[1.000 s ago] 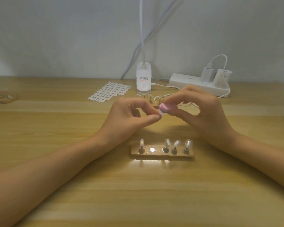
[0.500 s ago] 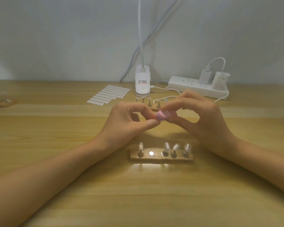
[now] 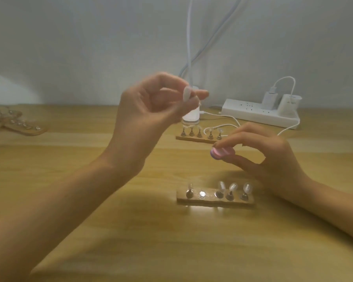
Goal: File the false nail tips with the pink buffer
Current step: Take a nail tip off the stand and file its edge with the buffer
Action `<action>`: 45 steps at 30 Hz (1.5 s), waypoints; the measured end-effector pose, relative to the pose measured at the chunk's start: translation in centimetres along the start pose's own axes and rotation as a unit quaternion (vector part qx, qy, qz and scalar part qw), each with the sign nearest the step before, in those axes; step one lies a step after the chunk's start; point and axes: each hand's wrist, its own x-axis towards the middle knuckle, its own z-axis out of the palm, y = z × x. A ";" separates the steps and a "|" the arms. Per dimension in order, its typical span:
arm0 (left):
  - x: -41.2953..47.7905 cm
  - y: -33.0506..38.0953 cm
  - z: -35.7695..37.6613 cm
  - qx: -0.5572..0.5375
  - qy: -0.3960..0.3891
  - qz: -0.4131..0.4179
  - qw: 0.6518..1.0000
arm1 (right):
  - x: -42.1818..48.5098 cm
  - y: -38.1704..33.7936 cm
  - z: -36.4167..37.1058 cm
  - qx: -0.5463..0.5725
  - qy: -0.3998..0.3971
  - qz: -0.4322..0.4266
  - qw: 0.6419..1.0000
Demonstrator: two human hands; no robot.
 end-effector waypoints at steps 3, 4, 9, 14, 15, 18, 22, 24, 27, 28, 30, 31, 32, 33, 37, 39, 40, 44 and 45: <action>-1.2 1.3 0.4 0.043 -0.085 0.013 0.995 | 0.2 -0.2 -0.2 0.032 0.005 0.019 0.999; -2.1 1.3 0.5 0.078 -0.113 0.008 0.990 | 0.3 -0.3 -0.2 0.042 0.008 0.024 0.999; -6.2 -0.9 1.2 0.222 -0.175 -0.006 0.959 | 0.3 -0.2 -0.3 0.042 -0.018 0.032 0.998; -6.8 -2.3 0.8 0.248 -0.178 -0.070 0.950 | 0.3 -0.1 -0.2 0.030 -0.021 0.036 0.999; -6.7 -2.5 0.9 0.251 -0.177 -0.076 0.949 | 0.3 0.0 -0.2 0.030 -0.021 0.036 0.999; -6.6 -2.8 1.0 0.242 -0.177 -0.105 0.948 | 0.2 -0.1 -0.2 0.032 -0.025 0.037 0.998; -6.5 -3.0 0.9 0.231 -0.173 -0.122 0.950 | 0.3 -0.1 -0.2 0.032 -0.025 0.038 0.998; -6.6 -3.0 1.0 0.230 -0.168 -0.124 0.951 | 0.3 -0.2 -0.2 0.030 -0.025 0.036 0.999; -6.5 -3.1 1.1 0.234 -0.164 -0.123 0.950 | 0.4 -0.2 -0.2 0.033 -0.026 0.037 0.998; -6.4 -3.1 1.1 0.233 -0.163 -0.125 0.951 | 0.4 -0.2 -0.2 0.032 -0.027 0.038 0.998; -6.3 -3.2 1.1 0.228 -0.161 -0.131 0.951 | 0.3 -0.2 -0.2 0.033 -0.029 0.039 0.998; -6.2 -3.1 1.0 0.227 -0.162 -0.135 0.951 | 0.3 -0.1 -0.2 0.034 -0.029 0.039 0.998; -6.0 -3.1 1.0 0.226 -0.167 -0.140 0.950 | 0.3 -0.1 -0.2 0.034 -0.028 0.039 0.998; -5.8 -3.1 1.0 0.220 -0.173 -0.146 0.949 | 0.3 0.0 -0.2 0.035 -0.027 0.041 0.998; -5.1 -2.7 1.3 0.248 -0.205 -0.134 0.937 | 0.5 0.5 -0.1 0.055 -0.012 0.089 0.994; -5.0 -2.7 1.9 0.254 -0.199 -0.122 0.939 | 0.7 0.7 0.0 0.092 0.008 0.137 0.986; -5.1 -2.7 2.2 0.255 -0.195 -0.115 0.940 | 0.8 0.8 0.0 0.120 0.018 0.164 0.979; -5.5 -2.9 2.7 0.254 -0.185 -0.104 0.944 | 0.9 1.0 0.0 0.185 0.042 0.227 0.955; -5.5 -3.0 2.6 0.259 -0.188 -0.098 0.942 | 0.9 1.0 0.0 0.187 0.041 0.231 0.954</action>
